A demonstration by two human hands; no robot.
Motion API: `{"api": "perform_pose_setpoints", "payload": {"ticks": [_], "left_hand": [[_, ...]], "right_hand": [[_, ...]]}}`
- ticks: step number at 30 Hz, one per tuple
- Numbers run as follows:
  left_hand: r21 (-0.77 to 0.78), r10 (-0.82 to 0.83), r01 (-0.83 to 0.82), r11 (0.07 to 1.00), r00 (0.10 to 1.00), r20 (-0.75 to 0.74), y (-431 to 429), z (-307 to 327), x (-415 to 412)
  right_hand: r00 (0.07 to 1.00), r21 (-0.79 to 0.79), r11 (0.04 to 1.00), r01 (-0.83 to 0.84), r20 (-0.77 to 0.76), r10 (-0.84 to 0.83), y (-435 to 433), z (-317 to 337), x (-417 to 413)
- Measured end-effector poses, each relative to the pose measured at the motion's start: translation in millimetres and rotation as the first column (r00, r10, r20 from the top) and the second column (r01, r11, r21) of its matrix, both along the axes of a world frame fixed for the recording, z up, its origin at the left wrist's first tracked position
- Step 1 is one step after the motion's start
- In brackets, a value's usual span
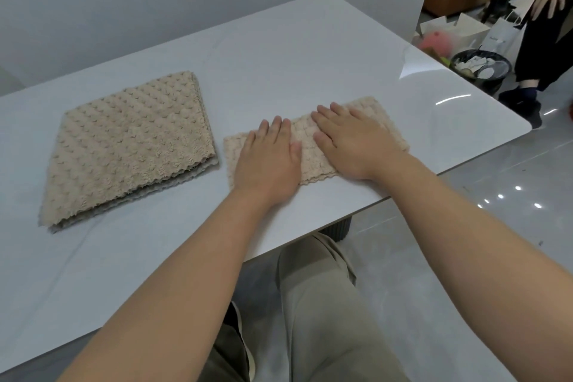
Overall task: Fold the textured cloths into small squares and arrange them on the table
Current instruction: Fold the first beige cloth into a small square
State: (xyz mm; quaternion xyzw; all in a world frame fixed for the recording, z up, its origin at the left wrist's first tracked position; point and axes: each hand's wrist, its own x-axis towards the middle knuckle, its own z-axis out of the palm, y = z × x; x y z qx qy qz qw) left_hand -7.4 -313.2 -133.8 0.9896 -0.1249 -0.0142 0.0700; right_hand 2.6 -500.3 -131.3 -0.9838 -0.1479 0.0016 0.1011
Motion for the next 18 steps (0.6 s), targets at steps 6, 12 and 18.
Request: {"api": "perform_pose_setpoints", "payload": {"ticks": [6,12,18], "left_hand": [[0.010,0.034,-0.034,0.999,0.999,-0.008,23.8,1.1,-8.9],[0.030,0.098,-0.096,0.995,0.994,-0.053,32.8,2.8,-15.9],[0.027,-0.113,0.115,0.993,0.991,-0.064,16.2,26.9,-9.0]], "right_hand": [[0.995,-0.007,0.996,0.093,-0.042,-0.094,-29.3,-2.2,8.7],[0.972,-0.054,0.976,0.210,-0.093,-0.215,-42.5,1.1,9.3],[0.863,-0.054,0.885,0.462,0.257,-0.434,-34.5,25.3,2.4]]}}
